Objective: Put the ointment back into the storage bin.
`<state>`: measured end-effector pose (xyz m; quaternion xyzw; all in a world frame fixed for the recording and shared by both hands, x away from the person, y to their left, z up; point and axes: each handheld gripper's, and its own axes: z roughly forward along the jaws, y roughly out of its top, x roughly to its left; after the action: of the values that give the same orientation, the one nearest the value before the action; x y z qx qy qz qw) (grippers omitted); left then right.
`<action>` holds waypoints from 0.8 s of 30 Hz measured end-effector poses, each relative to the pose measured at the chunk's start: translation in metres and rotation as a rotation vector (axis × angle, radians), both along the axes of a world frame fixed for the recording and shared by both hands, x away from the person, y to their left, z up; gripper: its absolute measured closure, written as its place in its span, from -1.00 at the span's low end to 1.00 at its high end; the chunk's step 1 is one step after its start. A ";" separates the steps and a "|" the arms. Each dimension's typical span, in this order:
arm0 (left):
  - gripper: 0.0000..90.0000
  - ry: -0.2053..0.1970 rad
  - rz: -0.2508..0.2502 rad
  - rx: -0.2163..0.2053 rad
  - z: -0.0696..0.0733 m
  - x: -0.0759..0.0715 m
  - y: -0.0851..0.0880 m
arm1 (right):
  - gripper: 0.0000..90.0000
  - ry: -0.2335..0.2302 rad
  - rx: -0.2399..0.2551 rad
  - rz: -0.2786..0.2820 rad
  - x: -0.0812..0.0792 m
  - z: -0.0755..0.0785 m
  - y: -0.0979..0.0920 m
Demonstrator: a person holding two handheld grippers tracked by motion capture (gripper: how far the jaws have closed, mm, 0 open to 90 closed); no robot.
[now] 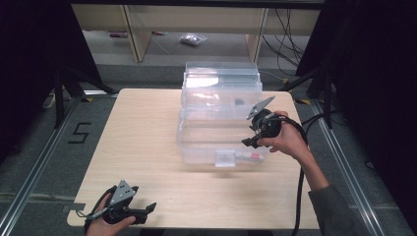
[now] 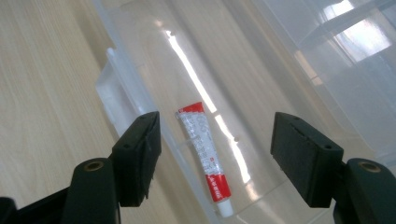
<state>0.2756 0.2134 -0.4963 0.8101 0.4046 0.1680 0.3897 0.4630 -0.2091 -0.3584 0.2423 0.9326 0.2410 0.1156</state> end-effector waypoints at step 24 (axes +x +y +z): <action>-0.67 0.002 -0.004 0.003 0.000 0.000 -0.001 | -0.37 -0.001 0.160 -0.084 -0.041 -0.015 -0.003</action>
<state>0.2756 0.2129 -0.4965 0.8117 0.4031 0.1671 0.3882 0.4219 -0.2117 -0.3735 0.2894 0.8994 0.3099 0.1066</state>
